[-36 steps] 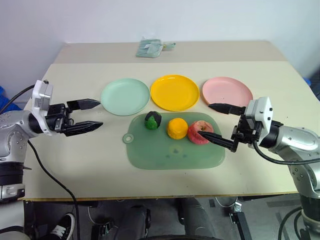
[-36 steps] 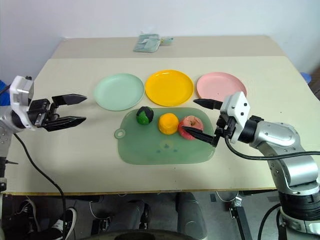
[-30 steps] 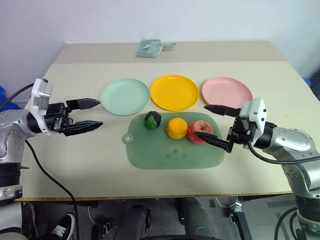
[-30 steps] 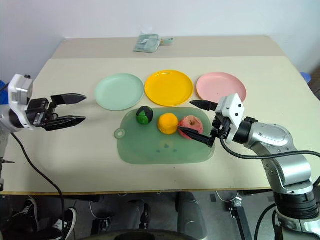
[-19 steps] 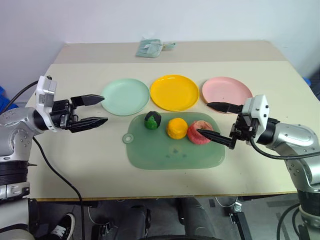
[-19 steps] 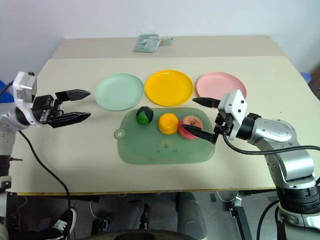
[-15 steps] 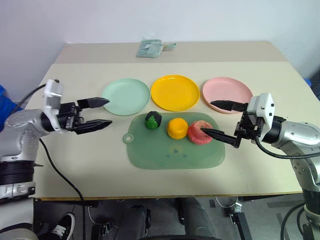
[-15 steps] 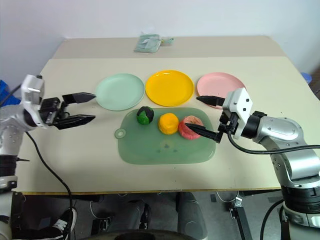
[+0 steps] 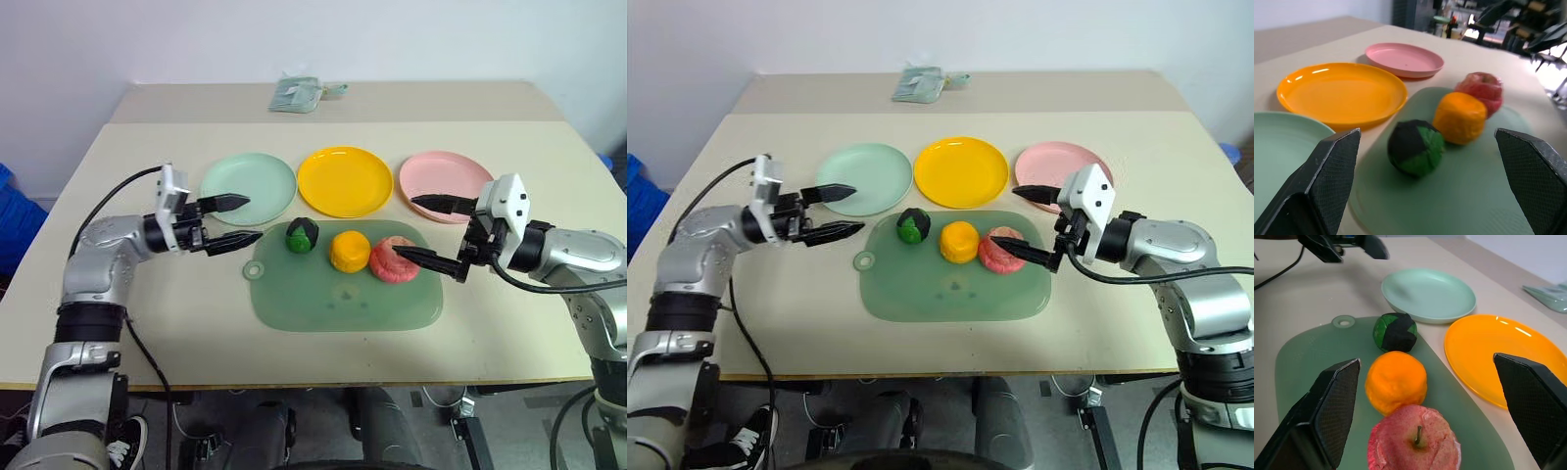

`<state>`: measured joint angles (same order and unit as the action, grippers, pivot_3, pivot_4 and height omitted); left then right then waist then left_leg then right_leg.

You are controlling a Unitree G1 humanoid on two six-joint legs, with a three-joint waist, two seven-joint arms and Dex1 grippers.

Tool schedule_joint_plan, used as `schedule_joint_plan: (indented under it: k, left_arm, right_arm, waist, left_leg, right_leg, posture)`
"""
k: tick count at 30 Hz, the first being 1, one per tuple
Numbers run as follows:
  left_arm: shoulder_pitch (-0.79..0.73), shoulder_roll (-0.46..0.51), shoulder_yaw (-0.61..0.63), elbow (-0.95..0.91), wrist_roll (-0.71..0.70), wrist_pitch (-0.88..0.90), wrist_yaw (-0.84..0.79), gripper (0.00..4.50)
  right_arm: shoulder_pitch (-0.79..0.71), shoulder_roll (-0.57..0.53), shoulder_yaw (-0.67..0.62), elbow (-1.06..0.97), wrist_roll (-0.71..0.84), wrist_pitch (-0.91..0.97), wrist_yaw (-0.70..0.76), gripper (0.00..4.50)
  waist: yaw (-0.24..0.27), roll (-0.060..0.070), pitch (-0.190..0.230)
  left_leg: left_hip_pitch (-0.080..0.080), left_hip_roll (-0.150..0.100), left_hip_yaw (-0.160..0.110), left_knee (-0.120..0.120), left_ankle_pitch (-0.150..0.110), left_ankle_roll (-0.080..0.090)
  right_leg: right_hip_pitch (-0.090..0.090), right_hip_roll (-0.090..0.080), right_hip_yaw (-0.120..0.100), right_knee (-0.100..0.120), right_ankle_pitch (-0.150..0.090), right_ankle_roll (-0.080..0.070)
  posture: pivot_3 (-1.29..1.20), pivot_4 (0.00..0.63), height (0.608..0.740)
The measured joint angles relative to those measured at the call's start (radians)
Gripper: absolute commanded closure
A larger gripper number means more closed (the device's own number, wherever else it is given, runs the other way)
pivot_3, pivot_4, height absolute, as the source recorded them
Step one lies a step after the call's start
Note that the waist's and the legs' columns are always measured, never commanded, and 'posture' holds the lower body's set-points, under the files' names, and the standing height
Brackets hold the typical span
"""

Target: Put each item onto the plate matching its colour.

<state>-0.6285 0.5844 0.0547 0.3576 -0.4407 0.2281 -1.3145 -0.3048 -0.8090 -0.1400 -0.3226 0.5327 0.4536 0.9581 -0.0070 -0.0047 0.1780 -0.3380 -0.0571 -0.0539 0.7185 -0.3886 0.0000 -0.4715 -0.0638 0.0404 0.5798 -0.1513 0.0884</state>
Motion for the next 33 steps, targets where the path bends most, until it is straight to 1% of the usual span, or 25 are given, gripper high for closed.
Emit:
schedule_joint_plan:
  k: [7,11,13,16,23,26,28,33]
  left_arm:
    - [-0.071,-0.126,-0.086,0.125,0.062,-0.101,-0.032,0.0]
    - [-0.146,-0.186,-0.144,0.266,0.164,-0.22,-0.005,0.0]
    - [-0.174,-0.21,-0.153,0.328,0.195,-0.264,0.02,0.0]
    - [-0.199,-0.217,-0.158,0.398,0.231,-0.34,0.03,0.0]
    - [-0.227,-0.234,-0.158,0.577,0.281,-0.454,0.038,0.0]
    - [-0.23,-0.25,-0.158,0.622,0.295,-0.493,0.037,0.84]
    - [-0.231,-0.259,-0.157,0.641,0.302,-0.53,0.042,1.75]
    - [-0.231,-0.268,-0.138,0.655,0.3,-0.549,0.051,1.75]
  right_arm:
    - [0.002,-0.001,0.0,-0.017,-0.009,0.014,-0.02,0.07]
    - [0.003,-0.001,-0.001,-0.031,-0.017,0.019,-0.041,0.07]
    - [0.003,-0.001,-0.001,-0.037,-0.02,0.019,-0.053,0.07]
    - [0.01,-0.001,-0.006,-0.046,-0.021,0.019,-0.066,0.07]
    - [0.026,-0.001,-0.021,-0.046,-0.04,0.018,-0.088,0.07]
    - [0.026,-0.001,-0.024,-0.046,-0.04,0.018,-0.092,0.0]
    - [0.026,-0.001,-0.026,-0.047,-0.04,0.018,-0.094,0.0]
    - [0.026,-0.001,-0.026,-0.047,-0.047,0.016,-0.098,0.0]
  waist:
    - [-0.003,0.0,0.0]
    - [-0.002,0.0,0.0]
    - [-0.001,0.0,0.0]
    - [-0.004,0.0,0.0]
    - [-0.002,0.0,0.0]
    - [-0.001,0.0,0.0]
    - [-0.001,0.0,0.0]
    - [-0.001,0.0,0.0]
  left_leg:
    - [0.0,0.0,0.0,0.0,0.0,0.0]
    - [0.0,0.0,0.0,0.0,0.0,0.0]
    - [0.0,0.0,0.0,0.0,0.0,0.0]
    - [0.0,0.0,0.0,0.0,0.0,0.001]
    - [0.0,0.0,0.0,0.0,-0.001,0.002]
    - [0.0,0.0,0.0,0.0,-0.001,0.001]
    - [0.0,0.0,0.0,0.0,-0.001,0.001]
    - [0.001,0.0,0.0,0.001,-0.003,0.006]
  right_leg:
    - [0.0,0.0,0.0,0.0,0.0,0.0]
    - [0.001,0.0,0.0,0.0,0.0,0.0]
    - [0.001,0.0,0.0,0.0,0.0,0.0]
    - [0.001,0.0,0.0,0.0,0.0,0.0]
    - [0.001,0.0,0.0,0.0,0.0,0.0]
    - [0.001,0.0,0.0,0.0,0.0,0.0]
    - [0.001,0.0,0.0,0.0,0.0,0.0]
    - [0.001,0.0,0.0,0.0,0.0,0.0]
  posture:
    - [0.0,0.15,0.74]
    - [0.0,0.15,0.74]
    - [0.0,0.15,0.74]
    - [0.0,0.15,0.74]
    - [0.0,0.15,0.74]
    - [0.0,0.15,0.74]
    - [0.0,0.15,0.74]
    - [0.0,0.15,0.74]
